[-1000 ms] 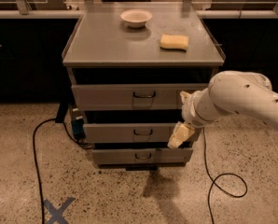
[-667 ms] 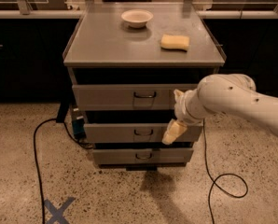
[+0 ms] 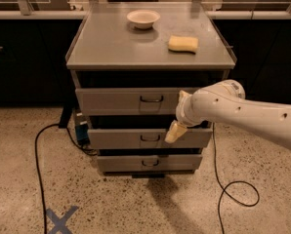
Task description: Open top drawer
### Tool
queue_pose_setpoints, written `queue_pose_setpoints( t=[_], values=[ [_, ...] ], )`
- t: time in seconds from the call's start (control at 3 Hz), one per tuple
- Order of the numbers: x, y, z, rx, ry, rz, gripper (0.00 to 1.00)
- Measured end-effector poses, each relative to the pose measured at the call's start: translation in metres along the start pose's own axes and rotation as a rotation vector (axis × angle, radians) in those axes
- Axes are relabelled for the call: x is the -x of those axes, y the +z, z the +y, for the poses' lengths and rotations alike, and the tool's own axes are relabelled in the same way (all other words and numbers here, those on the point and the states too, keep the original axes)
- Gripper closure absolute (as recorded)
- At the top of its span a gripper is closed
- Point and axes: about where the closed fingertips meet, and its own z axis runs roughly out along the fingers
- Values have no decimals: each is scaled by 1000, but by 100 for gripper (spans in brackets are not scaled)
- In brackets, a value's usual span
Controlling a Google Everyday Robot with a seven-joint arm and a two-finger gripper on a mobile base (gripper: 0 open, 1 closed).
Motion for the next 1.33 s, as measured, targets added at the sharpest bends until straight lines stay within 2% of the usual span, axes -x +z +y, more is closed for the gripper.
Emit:
queue_pose_setpoints(
  t=[0.33, 0.67, 1.0, 1.33],
  values=[
    [0, 0, 0, 1, -1, 0, 0],
    [-14, 19, -17, -14, 42, 5, 0],
    [-33, 52, -37, -25, 106, -4, 0],
    [-33, 52, -37, -26, 106, -4, 0]
  ],
)
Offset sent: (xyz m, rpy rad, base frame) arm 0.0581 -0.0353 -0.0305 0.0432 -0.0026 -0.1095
